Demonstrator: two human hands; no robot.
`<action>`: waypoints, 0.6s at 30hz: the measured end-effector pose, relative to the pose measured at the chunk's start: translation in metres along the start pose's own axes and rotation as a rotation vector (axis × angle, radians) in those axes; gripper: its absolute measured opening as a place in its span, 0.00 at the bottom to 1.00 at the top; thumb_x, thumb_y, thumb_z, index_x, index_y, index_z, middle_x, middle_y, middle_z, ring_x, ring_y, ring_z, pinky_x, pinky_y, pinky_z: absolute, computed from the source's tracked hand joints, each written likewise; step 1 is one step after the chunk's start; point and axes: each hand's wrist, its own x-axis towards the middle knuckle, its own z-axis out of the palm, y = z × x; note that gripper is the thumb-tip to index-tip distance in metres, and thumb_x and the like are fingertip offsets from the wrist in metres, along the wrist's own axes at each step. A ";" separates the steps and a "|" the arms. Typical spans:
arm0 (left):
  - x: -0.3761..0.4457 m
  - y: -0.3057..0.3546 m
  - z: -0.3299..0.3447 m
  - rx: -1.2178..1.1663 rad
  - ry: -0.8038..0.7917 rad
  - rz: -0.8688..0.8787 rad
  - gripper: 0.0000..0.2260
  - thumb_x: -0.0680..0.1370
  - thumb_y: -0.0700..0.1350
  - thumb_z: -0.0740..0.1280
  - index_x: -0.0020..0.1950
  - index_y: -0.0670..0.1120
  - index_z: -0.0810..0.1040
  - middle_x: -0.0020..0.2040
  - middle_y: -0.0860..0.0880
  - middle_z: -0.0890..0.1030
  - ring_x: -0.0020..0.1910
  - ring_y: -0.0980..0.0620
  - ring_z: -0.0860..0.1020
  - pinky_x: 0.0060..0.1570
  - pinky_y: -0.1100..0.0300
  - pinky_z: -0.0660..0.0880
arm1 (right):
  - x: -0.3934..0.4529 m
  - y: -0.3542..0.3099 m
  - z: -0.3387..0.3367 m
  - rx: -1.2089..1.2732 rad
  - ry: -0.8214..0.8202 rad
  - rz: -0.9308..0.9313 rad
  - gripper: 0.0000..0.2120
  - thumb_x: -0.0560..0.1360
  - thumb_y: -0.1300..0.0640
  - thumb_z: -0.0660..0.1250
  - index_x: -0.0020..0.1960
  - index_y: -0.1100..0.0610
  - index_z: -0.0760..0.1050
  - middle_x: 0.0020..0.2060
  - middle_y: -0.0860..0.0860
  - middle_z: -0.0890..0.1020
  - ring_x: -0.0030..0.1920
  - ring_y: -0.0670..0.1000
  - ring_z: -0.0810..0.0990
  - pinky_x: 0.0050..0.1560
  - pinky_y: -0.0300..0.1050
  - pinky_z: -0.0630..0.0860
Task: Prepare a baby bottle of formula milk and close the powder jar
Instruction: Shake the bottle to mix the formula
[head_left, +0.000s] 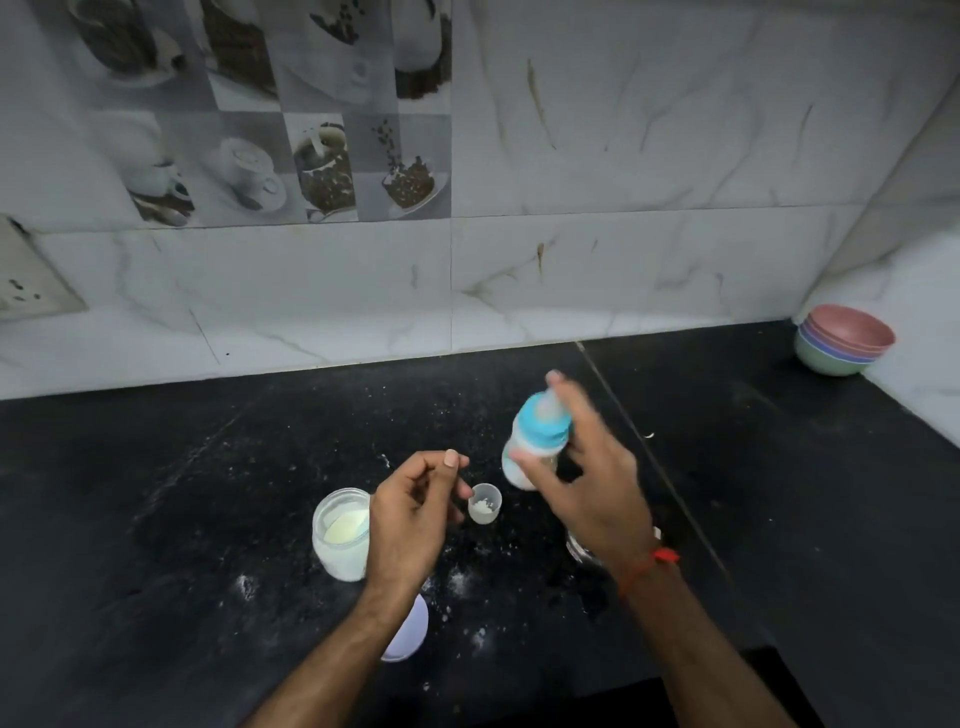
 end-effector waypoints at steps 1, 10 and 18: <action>-0.001 0.001 0.000 0.002 -0.014 0.010 0.08 0.83 0.46 0.67 0.50 0.48 0.85 0.36 0.46 0.85 0.31 0.52 0.79 0.33 0.63 0.76 | -0.003 0.000 -0.001 -0.036 -0.058 0.012 0.41 0.73 0.57 0.79 0.76 0.36 0.62 0.73 0.32 0.70 0.70 0.47 0.77 0.65 0.56 0.79; -0.001 -0.001 -0.002 -0.019 -0.013 -0.041 0.08 0.83 0.44 0.67 0.49 0.46 0.85 0.36 0.46 0.85 0.31 0.51 0.79 0.33 0.63 0.77 | 0.009 -0.019 -0.003 0.136 0.226 -0.100 0.45 0.71 0.62 0.78 0.75 0.33 0.59 0.73 0.30 0.67 0.68 0.44 0.77 0.62 0.52 0.81; -0.001 0.003 -0.009 0.002 -0.024 -0.021 0.03 0.81 0.42 0.71 0.50 0.45 0.85 0.37 0.46 0.86 0.31 0.55 0.79 0.32 0.67 0.75 | 0.021 -0.049 -0.020 0.171 0.388 -0.335 0.47 0.67 0.73 0.77 0.73 0.72 0.48 0.73 0.27 0.62 0.71 0.33 0.69 0.66 0.30 0.71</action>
